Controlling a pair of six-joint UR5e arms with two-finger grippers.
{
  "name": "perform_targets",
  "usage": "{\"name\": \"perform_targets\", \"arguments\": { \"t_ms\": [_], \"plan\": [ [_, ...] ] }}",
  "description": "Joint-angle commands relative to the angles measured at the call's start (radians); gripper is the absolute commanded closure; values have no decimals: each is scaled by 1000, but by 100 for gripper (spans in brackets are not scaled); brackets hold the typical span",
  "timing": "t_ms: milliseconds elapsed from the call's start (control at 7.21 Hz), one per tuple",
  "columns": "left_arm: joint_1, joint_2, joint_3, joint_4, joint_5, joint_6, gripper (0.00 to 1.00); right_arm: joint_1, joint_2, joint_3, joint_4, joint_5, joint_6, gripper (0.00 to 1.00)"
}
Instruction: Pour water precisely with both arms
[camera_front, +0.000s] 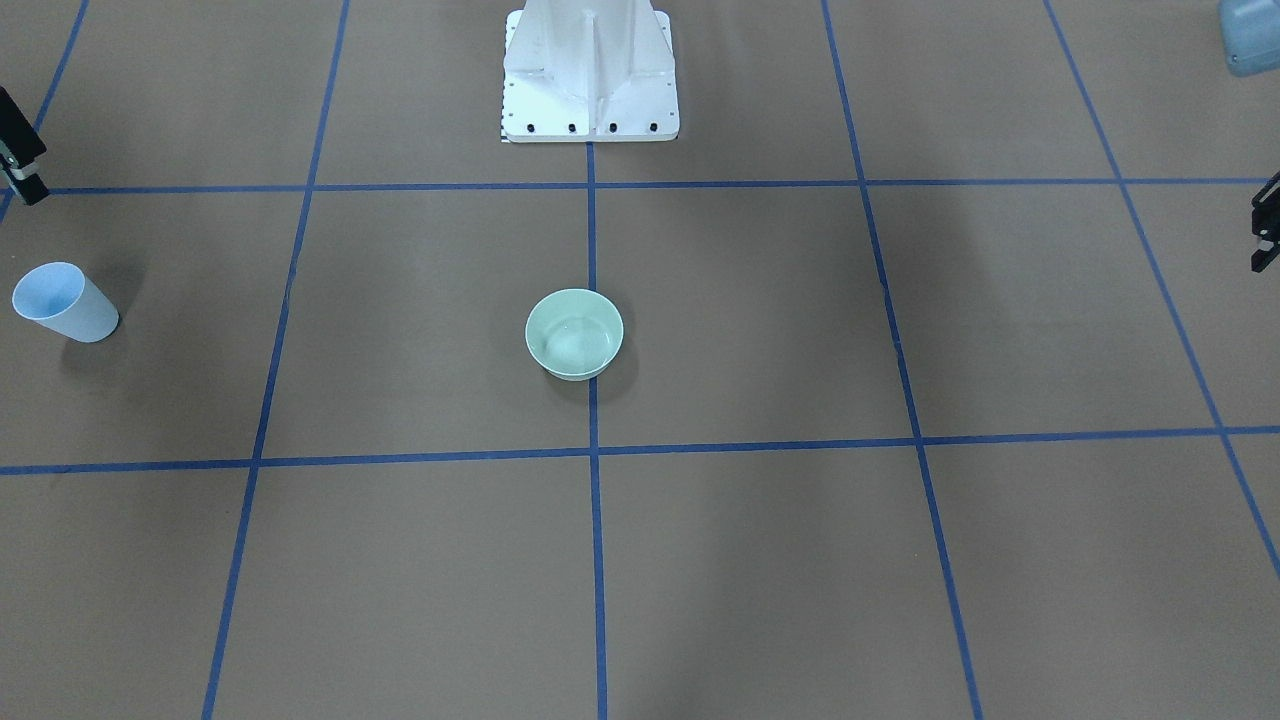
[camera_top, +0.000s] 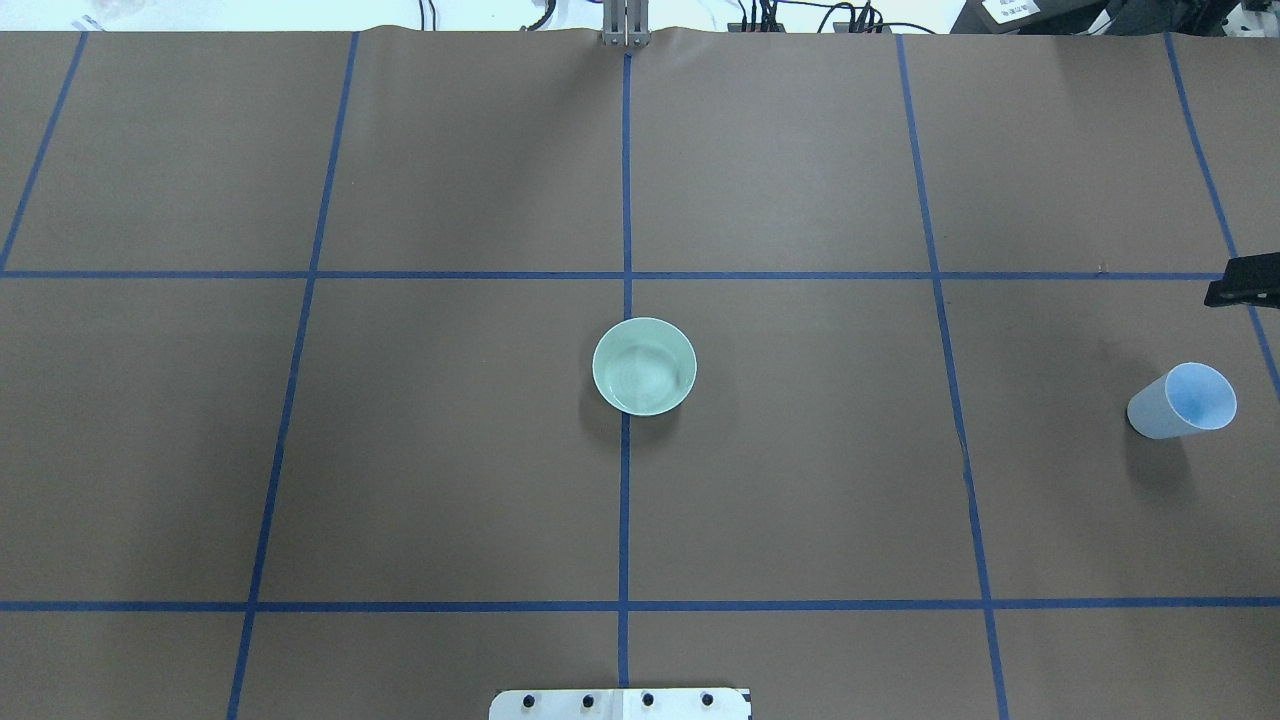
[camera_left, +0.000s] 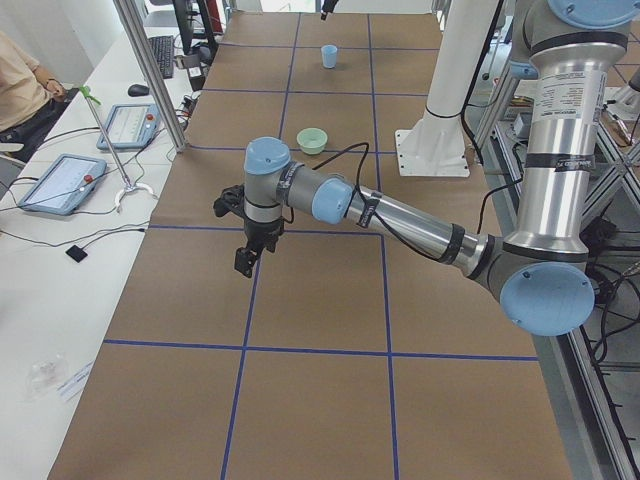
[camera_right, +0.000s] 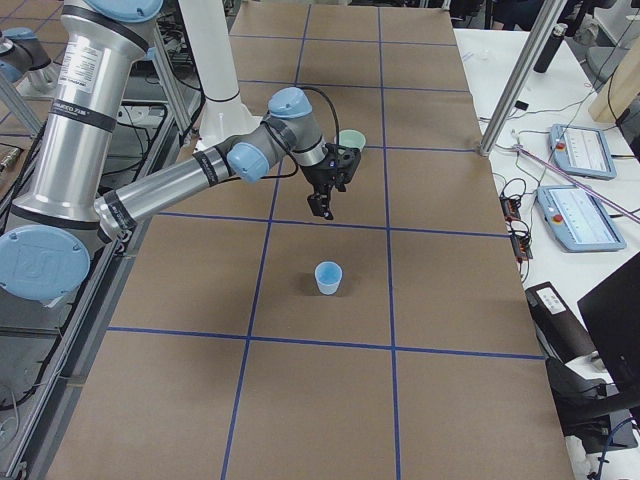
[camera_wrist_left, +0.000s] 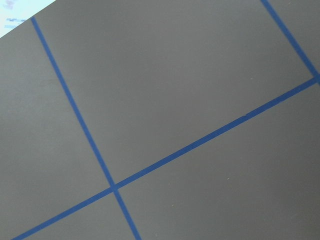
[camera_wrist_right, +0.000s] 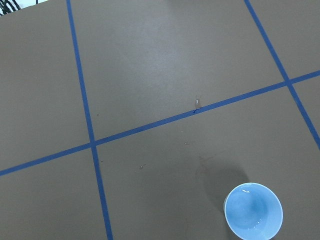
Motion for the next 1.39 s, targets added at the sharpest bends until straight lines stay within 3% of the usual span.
{"name": "perform_targets", "arguments": {
  "t_ms": [0,277,416,693,832,1109,1248],
  "plan": [
    [-22,46,-4,-3,1,2,0,-197,-36,14,-1,-261,204,0],
    [-56,66,23,-6,7,-1,0,-420,-99,11,-10,-557,414,0],
    [-57,66,23,-6,7,-1,0,-501,-140,0,-13,-656,509,0],
    [-57,66,22,-4,4,-3,0,-676,-133,-82,-164,-898,755,0],
    [-57,66,20,-4,4,-1,0,-733,-128,-99,-227,-928,845,0],
    [-59,69,22,-3,4,-1,0,-781,4,-179,-417,-976,971,0],
    [-59,76,27,-3,4,-1,0,-792,14,-203,-424,-991,993,0]
  ]
}}
